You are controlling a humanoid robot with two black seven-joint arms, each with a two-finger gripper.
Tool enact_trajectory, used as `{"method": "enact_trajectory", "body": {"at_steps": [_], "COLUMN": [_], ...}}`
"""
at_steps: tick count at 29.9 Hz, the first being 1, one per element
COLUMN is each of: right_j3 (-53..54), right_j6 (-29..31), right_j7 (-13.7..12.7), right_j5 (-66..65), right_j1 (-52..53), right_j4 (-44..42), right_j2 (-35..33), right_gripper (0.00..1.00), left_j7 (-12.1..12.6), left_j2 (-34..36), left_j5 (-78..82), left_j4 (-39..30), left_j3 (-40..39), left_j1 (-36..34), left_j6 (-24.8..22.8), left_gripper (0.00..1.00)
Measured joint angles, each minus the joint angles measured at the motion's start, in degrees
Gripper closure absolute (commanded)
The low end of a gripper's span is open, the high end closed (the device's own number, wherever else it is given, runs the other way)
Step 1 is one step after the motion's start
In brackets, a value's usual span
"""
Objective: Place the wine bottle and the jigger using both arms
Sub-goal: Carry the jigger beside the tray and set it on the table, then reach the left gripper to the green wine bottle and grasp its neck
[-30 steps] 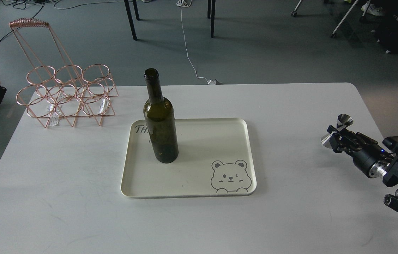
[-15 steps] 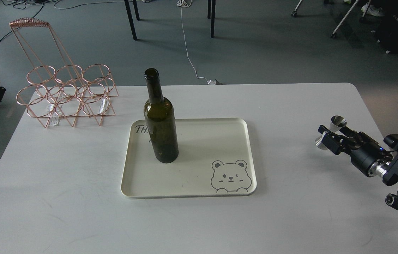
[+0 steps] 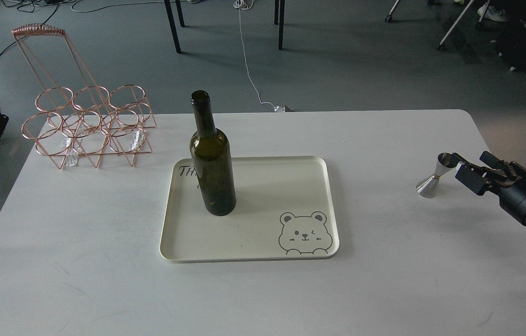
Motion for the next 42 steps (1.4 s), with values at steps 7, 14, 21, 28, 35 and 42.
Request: {"method": "enact_trajectory", "body": {"at_steps": [7,14,21,28,35,42], "right_j3": [0.57,2.41,5.02,9.26,10.03,14.04], "right_j6": [0.0,0.16,8.29,16.63,26.32,42.54], "right_j7": [0.0,-0.01,-0.01,-0.01,-0.01,-0.01], "right_j5": [0.94,9.67,23.75,41.83,64.01,85.06], "right_j1": [10.23,21.87,27.15,26.06,23.93,18.33], "right_j4": [-0.06,-0.82,-5.5,-9.1,-9.26,-12.72], "right_j2": [-1.96,-0.48,5.29,8.39,8.59,8.5], "right_gripper": [0.07,0.06,0.06,0.06,0.06,0.06], "left_j7": [0.2,0.61,2.94,3.29,3.15,3.13], "left_j2": [2.3,7.5,16.44,24.81,29.17,31.7], "left_j5": [0.0,0.03,7.56,25.19,43.61,64.13], "left_j4": [-2.69,-9.44,-19.4,-29.26,-41.77,-56.36], "left_j3": [0.0,0.18,1.13,1.09,0.76,0.42], "left_j1": [-0.12,-0.34,-2.34,-5.32,-7.76,-9.29], "left_j6": [0.0,0.0,0.0,-0.01,0.0,4.08], "left_gripper": [0.01,0.01,0.02,0.02,0.02,0.02]}}
